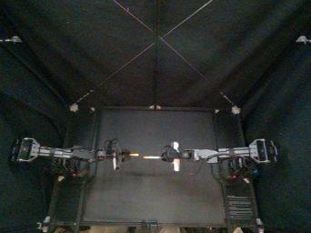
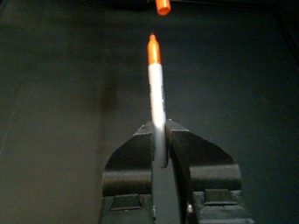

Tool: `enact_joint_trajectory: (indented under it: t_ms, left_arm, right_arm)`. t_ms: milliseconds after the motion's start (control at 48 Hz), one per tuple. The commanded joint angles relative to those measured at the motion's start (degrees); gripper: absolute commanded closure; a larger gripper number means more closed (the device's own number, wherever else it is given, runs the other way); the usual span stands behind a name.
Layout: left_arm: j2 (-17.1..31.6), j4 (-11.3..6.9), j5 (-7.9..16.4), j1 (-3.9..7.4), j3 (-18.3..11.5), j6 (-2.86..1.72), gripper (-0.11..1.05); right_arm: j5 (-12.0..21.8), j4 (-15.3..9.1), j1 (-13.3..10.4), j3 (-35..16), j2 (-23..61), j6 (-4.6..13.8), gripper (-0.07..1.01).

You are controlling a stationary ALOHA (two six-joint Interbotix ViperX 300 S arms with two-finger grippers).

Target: Uncap the pen

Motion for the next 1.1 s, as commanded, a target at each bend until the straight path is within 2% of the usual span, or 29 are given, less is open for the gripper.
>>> enact_joint_trajectory:
  t_ms: [21, 312, 1104]
  left_arm:
    - [-1.9, -0.70, -0.4, -0.18, 0.1, 0.18, 0.54]
    - [-4.8, -0.97, -0.4, -0.35, 1.4, 0.26, 0.54]
    - [-4.8, -0.97, -0.7, -0.35, 1.2, 0.26, 0.54]
  right_arm:
    - [-1.4, 0.2, -0.6, 1.0, -4.3, 0.26, 0.52]
    - [-3.9, 1.1, -1.1, 4.1, -7.1, 0.26, 0.52]
    - [-4.0, 1.1, -1.1, 4.2, -7.0, 0.26, 0.52]
